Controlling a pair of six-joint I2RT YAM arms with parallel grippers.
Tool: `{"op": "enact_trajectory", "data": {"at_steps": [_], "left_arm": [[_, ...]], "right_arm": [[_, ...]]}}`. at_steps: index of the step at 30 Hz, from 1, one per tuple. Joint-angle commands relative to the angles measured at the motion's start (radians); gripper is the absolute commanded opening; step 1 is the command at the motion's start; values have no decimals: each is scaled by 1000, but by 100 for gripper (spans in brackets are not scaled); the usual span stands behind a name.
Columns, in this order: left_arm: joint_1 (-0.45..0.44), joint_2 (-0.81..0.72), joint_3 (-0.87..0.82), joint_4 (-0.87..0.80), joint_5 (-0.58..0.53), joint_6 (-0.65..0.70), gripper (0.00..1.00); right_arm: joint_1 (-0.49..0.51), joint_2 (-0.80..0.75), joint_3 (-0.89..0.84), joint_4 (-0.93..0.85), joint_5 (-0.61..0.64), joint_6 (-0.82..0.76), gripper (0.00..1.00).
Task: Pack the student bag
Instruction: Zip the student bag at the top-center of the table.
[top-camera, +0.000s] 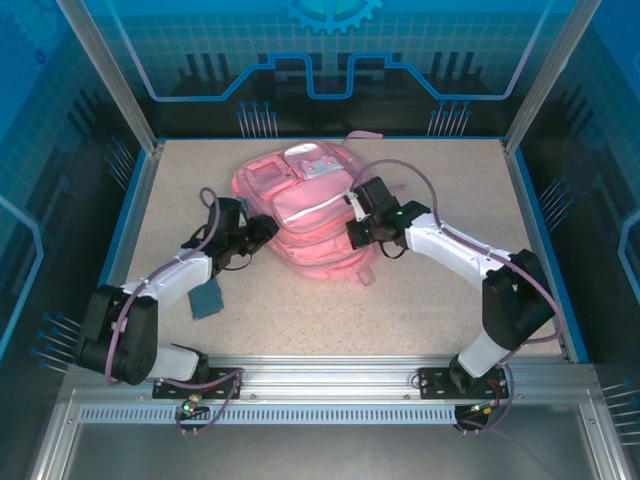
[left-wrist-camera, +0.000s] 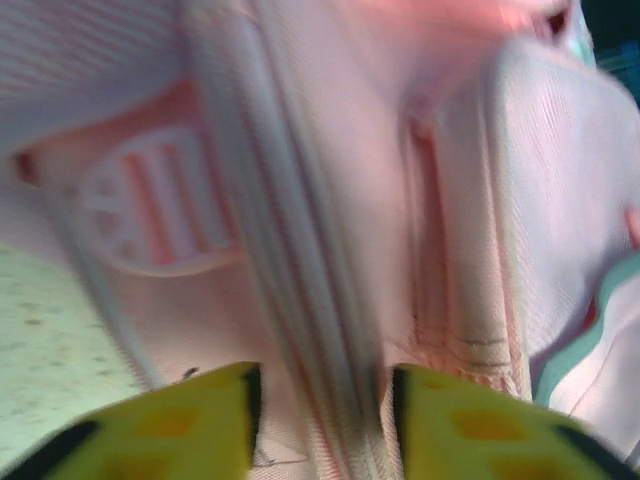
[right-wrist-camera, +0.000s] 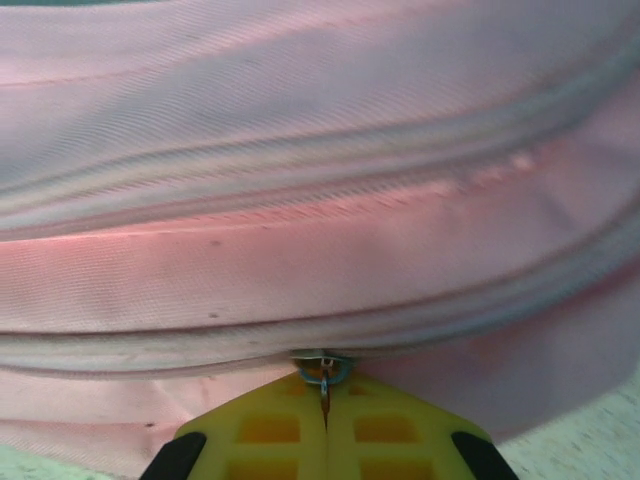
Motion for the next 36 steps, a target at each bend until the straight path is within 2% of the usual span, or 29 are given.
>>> {"op": "enact_trajectory", "data": {"at_steps": [1, 4, 7, 11, 14, 18, 22, 28, 36], "left_arm": [[36, -93, 23, -133, -87, 52, 61], [63, -170, -3, -193, -108, 45, 70], [86, -246, -28, -259, -108, -8, 75], [91, -328, -53, -300, -112, -79, 75], [91, -360, -84, -263, -80, -144, 75], [90, -342, -116, -160, 38, -245, 67], [91, -304, -132, -65, 99, -324, 65], [84, -194, -132, 65, 148, -380, 62], [64, -111, -125, 100, 136, -386, 45]], "right_arm": [[89, 68, 81, 36, -127, 25, 0], [144, 129, 145, 82, -235, 74, 0], [189, 194, 234, 94, -256, 93, 0], [213, 271, 328, 113, -303, 125, 0], [223, 310, 374, 108, -298, 143, 0], [230, 310, 373, 111, -308, 169, 0], [231, 283, 338, 131, -312, 180, 0], [247, 275, 327, 147, -340, 176, 0], [253, 248, 305, 133, -318, 147, 0]]}}
